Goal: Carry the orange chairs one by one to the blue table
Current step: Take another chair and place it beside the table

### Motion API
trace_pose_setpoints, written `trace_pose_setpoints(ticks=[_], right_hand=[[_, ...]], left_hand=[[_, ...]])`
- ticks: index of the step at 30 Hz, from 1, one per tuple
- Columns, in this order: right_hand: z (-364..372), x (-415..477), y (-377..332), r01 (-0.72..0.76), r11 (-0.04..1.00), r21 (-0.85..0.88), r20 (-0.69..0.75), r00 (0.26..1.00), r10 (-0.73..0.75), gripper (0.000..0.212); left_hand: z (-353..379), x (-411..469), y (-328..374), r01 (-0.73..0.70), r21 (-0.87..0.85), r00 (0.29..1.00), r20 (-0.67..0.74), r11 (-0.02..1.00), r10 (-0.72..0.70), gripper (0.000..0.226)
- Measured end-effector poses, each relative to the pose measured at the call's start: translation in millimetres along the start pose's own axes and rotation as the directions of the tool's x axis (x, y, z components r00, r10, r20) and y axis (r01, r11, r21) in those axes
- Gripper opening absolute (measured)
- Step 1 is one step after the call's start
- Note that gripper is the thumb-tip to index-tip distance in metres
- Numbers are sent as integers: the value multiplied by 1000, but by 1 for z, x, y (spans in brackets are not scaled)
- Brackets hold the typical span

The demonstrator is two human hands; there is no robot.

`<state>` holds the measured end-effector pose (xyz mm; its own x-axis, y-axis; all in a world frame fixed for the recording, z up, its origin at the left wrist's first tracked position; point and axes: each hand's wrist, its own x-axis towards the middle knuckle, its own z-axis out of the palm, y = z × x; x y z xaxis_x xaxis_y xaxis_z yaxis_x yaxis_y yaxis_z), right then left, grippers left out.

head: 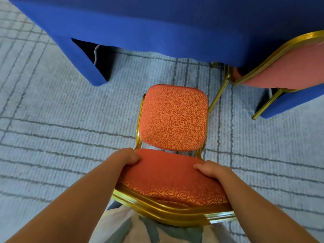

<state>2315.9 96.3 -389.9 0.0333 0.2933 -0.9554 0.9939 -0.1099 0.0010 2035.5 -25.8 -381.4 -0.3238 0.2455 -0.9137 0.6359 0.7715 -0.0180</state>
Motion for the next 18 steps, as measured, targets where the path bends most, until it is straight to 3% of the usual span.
trace_pose_setpoints(ticks=[8,18], right_hand=[[-10,4,8,-135,990,-41,55,989,137,91],[-19,-4,-2,-192,980,52,213,961,177,83]], left_hand=[[-2,8,3,79,26,995,54,997,-80,78],[-20,4,13,120,45,961,247,992,-127,71]])
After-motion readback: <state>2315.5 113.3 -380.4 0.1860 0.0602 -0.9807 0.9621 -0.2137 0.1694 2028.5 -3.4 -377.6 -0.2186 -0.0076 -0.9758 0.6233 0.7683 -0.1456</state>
